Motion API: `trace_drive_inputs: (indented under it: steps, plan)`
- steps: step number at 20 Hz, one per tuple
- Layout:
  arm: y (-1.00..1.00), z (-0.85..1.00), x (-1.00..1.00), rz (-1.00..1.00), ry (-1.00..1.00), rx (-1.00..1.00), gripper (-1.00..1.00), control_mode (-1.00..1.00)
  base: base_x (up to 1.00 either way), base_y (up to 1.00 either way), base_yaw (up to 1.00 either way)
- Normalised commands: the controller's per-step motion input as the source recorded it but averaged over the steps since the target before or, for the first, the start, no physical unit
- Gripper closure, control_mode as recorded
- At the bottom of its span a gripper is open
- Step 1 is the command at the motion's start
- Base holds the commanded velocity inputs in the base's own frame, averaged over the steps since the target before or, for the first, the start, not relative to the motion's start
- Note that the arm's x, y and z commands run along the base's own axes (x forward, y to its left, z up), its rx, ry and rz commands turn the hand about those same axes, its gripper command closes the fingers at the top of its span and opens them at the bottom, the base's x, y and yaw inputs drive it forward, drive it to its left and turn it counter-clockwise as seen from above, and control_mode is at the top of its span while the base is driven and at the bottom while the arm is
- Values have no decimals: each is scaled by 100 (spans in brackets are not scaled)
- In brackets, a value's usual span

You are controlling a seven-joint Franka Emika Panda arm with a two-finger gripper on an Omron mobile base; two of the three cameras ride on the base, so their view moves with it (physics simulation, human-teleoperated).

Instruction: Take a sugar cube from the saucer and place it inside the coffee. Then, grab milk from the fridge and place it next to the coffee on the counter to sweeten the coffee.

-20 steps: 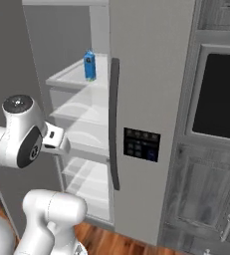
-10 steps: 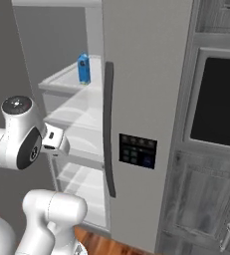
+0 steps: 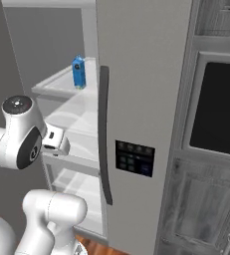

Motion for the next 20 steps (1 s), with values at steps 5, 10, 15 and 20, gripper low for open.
trace_drive_inputs:
  steps: [5,10,15,20]
  plan:
    - [0,0,0,0,0,0,-100,100,35,32,0]
    - [0,0,0,0,0,0,-100,100,47,10,0]
    - [0,0,0,0,0,0,-100,100,51,5,0]
    - [0,0,0,0,0,0,-100,100,26,23,0]
